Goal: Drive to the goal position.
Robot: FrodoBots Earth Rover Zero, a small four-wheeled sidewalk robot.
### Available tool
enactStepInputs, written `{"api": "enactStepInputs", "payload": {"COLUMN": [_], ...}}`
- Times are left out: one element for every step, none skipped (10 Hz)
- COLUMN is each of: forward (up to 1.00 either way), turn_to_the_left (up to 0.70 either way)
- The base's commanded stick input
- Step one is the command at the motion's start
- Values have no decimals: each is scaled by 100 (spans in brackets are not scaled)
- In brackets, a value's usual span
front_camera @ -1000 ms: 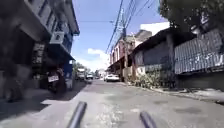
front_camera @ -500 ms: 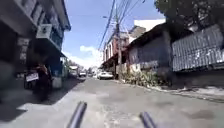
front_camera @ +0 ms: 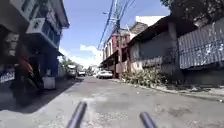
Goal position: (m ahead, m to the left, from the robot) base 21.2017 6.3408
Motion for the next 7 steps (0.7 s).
{"api": "enactStepInputs", "payload": {"forward": [100, 100, 100, 100, 100, 100, 100], "turn_to_the_left": [-2, -2, -3, -3, -3, -3, -3]}}
